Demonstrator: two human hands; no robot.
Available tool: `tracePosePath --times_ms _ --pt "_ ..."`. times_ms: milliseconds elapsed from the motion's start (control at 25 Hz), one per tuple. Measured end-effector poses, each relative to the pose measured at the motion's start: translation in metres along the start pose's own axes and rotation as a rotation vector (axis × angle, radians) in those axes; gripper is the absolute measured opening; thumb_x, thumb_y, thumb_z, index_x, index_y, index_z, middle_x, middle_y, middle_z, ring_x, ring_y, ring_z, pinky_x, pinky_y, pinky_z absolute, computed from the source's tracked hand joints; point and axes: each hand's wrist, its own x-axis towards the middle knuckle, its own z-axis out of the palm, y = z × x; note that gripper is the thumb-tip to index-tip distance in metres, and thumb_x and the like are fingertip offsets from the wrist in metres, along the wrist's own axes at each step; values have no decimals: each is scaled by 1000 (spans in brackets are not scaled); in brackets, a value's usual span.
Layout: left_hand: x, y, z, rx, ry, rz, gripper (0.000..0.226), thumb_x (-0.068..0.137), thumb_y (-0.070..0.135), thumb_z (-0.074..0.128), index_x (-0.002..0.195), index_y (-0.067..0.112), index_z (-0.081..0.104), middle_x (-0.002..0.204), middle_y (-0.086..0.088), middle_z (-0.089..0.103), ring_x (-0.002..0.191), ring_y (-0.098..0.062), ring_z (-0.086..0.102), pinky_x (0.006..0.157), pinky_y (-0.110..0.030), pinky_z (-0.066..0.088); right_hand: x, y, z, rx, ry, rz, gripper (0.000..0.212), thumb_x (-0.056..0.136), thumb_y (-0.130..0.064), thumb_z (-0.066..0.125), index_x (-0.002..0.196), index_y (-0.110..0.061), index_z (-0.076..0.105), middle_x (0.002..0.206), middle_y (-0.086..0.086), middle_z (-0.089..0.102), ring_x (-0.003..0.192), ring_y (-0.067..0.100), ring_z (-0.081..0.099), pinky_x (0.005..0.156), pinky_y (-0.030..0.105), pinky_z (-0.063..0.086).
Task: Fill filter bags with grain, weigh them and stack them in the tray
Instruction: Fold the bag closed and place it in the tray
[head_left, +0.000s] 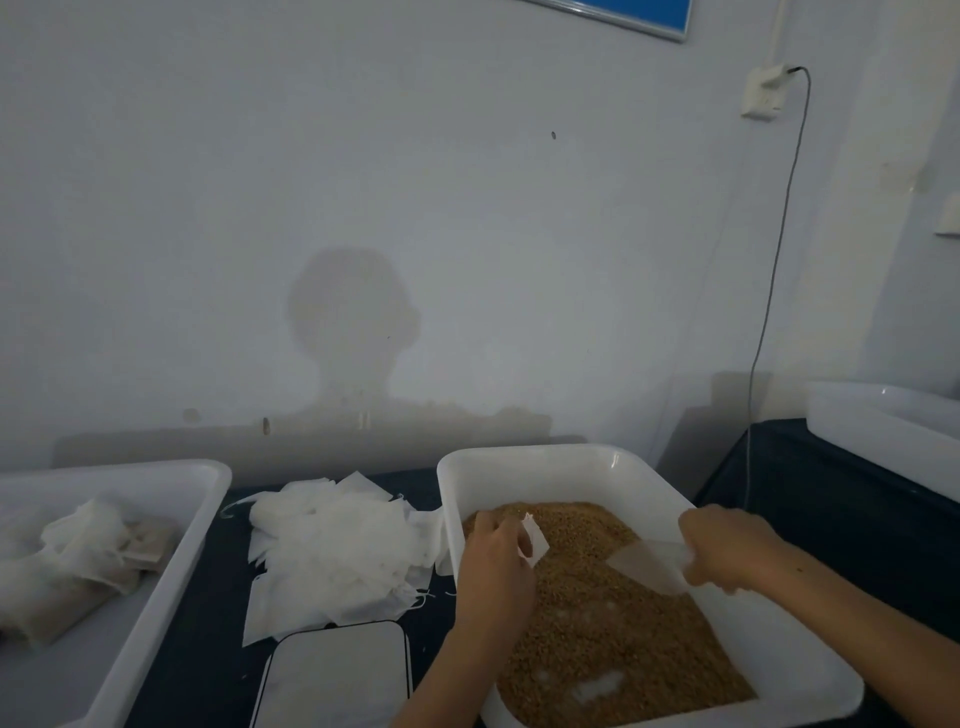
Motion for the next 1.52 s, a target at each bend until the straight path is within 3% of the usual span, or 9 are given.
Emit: tracePosePath --times_ms 240,320,520,640,760,960,1160,1320,1520 --pt "-1 1 2 171 -180 12 32 86 -10 37 107 7 53 116 -8 56 106 -21 47 89 -27 37 28 -25 25 79 28 3 14 89 -21 56 77 -17 49 76 -3 54 61 9 53 49 16 38" --pt "-3 1 3 207 -221 22 31 87 -10 38 108 6 52 116 -9 56 109 -22 47 90 -29 38 42 -31 36 167 83 -9 4 90 -20 55 89 -16 55 89 -2 58 78 12 58 58 18 42" --pt "-4 1 4 243 -245 28 29 88 -8 40 111 9 45 113 -10 57 105 -23 49 82 -29 40 66 -39 58 371 157 -21 19 96 -21 51 113 -14 55 113 4 61 97 15 59 79 23 47" --pt "-5 1 6 234 -248 39 29 88 -7 40 111 10 43 111 -11 58 97 -23 50 77 -31 41 65 -30 63 418 218 -82 1 99 -23 47 99 -23 47 103 -2 57 92 12 56 72 21 40" --pt "3 -3 8 251 -289 22 26 89 -5 39 111 9 46 112 -13 59 99 -24 54 80 -32 44 50 -10 58 503 274 -108 26 96 -29 52 76 -24 36 78 -7 49 66 6 48 60 21 38" --pt "21 -5 11 339 -351 134 23 91 -3 41 108 7 52 111 -13 60 104 -28 55 87 -35 46 -4 25 35 796 148 -219 17 89 -22 63 89 -9 52 85 10 64 62 14 64 50 22 50" --pt "19 -7 16 296 -354 263 23 90 8 46 101 12 65 100 -7 67 94 -23 60 83 -35 51 -44 38 20 801 24 -352 12 87 -20 65 90 -14 56 81 2 67 69 13 67 55 22 52" --pt "16 -8 11 189 -406 291 12 87 11 55 98 13 59 94 -5 66 88 -21 60 76 -31 49 -54 35 17 765 -27 -405 10 87 -21 65 89 -18 56 90 1 68 71 13 67 55 20 51" --pt "14 -7 6 109 -474 335 25 81 9 58 106 14 57 98 -2 67 81 -11 57 68 -21 41 -54 25 12 684 -51 -422 9 86 -20 66 89 -19 57 92 -3 66 67 7 65 54 20 48"
